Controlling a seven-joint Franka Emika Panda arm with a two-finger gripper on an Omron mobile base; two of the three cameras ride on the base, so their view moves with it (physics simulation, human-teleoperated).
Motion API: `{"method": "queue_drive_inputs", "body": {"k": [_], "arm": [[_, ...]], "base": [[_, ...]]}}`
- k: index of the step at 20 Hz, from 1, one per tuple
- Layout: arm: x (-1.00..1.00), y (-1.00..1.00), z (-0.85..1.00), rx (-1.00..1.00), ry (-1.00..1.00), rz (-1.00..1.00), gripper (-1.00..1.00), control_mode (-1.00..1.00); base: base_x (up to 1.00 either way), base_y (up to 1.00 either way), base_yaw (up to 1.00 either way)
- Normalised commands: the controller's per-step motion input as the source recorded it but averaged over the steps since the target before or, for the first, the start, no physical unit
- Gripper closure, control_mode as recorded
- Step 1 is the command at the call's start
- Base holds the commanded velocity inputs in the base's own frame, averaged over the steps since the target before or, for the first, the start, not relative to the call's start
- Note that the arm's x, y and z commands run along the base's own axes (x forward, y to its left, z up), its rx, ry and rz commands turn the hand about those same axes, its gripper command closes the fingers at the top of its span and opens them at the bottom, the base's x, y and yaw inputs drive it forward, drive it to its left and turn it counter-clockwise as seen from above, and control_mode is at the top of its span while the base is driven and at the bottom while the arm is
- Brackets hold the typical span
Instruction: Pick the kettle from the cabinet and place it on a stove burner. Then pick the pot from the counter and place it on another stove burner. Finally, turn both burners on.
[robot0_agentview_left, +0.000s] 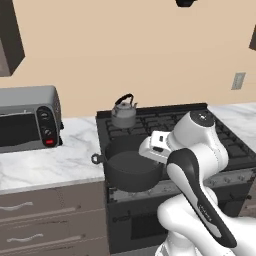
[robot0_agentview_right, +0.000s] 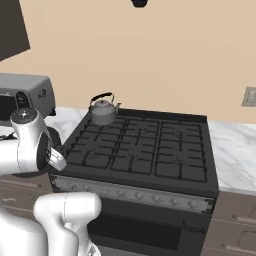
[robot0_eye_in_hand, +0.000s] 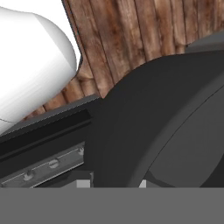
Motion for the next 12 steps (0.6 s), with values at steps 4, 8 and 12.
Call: {"method": "queue_drive_inputs", "body": {"k": [4, 8, 12], "arm": [[0.00, 0.00, 0.00, 0.00, 0.00, 0.00, 1.00, 1.00], [0.00, 0.00, 0.00, 0.00, 0.00, 0.00, 1.00, 1.00], [0.00, 0.00, 0.00, 0.00, 0.00, 0.00, 1.00, 1.00]], "base": [[0.14, -0.38, 0.02], [0.19, -0.34, 0.04], [0.25, -0.28, 0.06]]}}
